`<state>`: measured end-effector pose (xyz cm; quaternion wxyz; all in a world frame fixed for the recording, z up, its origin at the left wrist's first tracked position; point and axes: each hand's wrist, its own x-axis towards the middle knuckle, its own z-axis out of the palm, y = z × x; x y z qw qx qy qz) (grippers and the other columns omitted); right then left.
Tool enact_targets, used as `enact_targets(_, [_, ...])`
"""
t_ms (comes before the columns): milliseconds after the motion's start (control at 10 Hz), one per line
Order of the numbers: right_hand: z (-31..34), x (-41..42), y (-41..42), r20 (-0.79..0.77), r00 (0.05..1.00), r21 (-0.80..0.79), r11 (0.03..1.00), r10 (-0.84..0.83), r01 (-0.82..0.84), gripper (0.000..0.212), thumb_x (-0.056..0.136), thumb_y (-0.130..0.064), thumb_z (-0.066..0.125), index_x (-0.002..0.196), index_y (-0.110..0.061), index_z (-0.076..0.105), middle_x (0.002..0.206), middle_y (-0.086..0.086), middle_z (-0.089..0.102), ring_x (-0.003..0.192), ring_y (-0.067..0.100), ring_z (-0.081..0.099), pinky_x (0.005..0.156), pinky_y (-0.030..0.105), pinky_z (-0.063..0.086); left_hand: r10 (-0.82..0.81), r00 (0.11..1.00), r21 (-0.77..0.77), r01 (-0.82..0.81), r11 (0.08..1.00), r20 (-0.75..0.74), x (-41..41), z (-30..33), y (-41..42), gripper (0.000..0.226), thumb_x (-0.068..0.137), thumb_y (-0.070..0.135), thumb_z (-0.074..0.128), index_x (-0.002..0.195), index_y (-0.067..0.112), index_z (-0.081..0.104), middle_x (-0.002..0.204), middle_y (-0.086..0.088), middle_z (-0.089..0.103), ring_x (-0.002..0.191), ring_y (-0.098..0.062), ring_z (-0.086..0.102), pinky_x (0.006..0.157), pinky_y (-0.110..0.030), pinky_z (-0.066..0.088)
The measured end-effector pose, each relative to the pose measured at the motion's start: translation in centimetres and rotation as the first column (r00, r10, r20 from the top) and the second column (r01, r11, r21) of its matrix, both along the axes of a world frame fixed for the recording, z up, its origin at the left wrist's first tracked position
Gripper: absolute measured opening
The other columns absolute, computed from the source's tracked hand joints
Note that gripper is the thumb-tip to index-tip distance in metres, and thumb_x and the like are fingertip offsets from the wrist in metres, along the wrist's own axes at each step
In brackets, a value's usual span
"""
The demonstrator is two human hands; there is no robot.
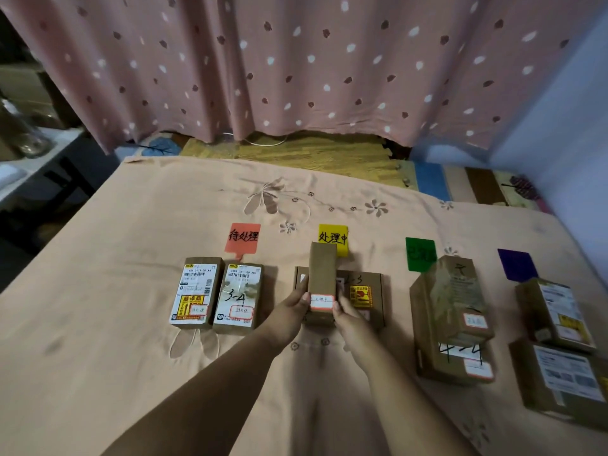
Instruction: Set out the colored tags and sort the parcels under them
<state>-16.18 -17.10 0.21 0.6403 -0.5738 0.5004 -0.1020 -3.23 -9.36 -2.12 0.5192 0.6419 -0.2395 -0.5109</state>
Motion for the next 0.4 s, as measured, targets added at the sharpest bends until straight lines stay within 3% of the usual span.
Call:
enact_targets(100, [-0.3,-0.1,0.1,0.004,1.0,-0.03,1.0,0.007,-0.007,0.048,0.104,-0.031,0.04,0.15,-0.035,0.028,0.155,0.0,0.034,0.138,0.02,0.036,0.096,0.031,0.035,0.003,1.0,0.005,-0.003,1.0,0.002,-0.3,0.4,0.1,0.051,0.104,0.03,0.041,0.153,0.027,0.028,0.153,-0.001,0.041,0.141,-0.017,0.039,0.119,-0.044,0.028])
enact_targets(200, [-0.3,-0.5,0.2,0.006,1.0,0.0,1.0,0.022,-0.022,0.049,0.103,-0.037,0.038,0.151,-0.04,0.023,0.156,-0.001,0.032,0.135,0.019,0.038,0.102,0.036,0.035,0.019,1.0,0.009,-0.019,1.0,-0.02,-0.5,1.0,0.2,0.048,0.105,0.027,0.036,0.152,0.029,0.025,0.153,-0.002,0.04,0.14,-0.017,0.039,0.119,-0.041,0.028])
enact_targets(300, [0.5,-0.8,0.3,0.0,1.0,0.009,1.0,0.011,-0.011,0.047,0.101,-0.046,0.037,0.143,-0.055,0.018,0.157,0.002,0.032,0.125,0.021,0.044,0.099,0.038,0.04,0.032,0.999,0.031,-0.033,0.999,0.034,-0.6,3.5,0.5,0.044,0.105,0.032,0.036,0.147,0.037,0.027,0.149,0.001,0.044,0.134,-0.01,0.042,0.113,-0.025,0.033])
enact_targets(400, [1.7,-1.6,-0.3,-0.019,1.0,0.007,1.0,0.003,-0.003,0.048,0.099,-0.053,0.037,0.145,-0.055,0.022,0.151,-0.013,0.034,0.131,0.025,0.045,0.07,0.032,0.055,0.024,0.986,0.017,-0.027,0.999,0.165,-0.8,7.2,0.9,0.049,0.104,0.035,0.036,0.152,0.027,0.03,0.149,0.005,0.04,0.134,-0.001,0.032,0.091,-0.002,0.023])
